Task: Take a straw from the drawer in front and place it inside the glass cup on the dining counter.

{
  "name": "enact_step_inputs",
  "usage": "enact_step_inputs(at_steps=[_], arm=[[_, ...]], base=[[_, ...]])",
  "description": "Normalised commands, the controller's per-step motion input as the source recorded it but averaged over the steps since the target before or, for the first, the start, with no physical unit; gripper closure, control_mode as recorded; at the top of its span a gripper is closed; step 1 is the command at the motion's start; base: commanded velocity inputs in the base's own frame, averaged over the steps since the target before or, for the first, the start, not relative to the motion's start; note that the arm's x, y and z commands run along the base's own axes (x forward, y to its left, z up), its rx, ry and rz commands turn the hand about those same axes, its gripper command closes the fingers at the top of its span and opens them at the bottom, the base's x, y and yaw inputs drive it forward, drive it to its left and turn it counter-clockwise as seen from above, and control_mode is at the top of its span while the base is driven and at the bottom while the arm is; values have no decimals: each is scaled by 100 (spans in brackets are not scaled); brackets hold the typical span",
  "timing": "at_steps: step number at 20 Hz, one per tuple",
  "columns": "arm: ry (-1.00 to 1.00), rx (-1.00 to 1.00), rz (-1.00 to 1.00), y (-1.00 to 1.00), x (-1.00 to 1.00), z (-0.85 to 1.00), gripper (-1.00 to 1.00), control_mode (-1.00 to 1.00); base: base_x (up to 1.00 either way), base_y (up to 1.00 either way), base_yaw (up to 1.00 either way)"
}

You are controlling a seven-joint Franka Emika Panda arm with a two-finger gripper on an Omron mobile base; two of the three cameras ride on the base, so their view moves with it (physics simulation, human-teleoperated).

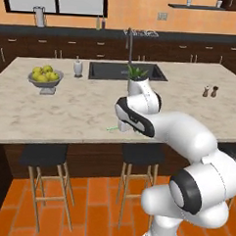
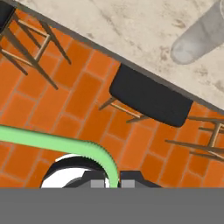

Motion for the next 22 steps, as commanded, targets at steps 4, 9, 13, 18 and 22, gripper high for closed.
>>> enact_step_inputs(at_steps=[4,9,13,18,22], arm=[[0,0,0,0,0,0,100,100],[0,0,0,0,0,0,100,100],[0,0,0,0,0,0,100,100],[-2,1,-3,11,-5,25,100,-100],[-23,-11,-1,4,-49,97,100,-100]], base=[[73,47,-19],[77,46,-17],[88,26,-18],[37,11,-10],[0,0,0]])
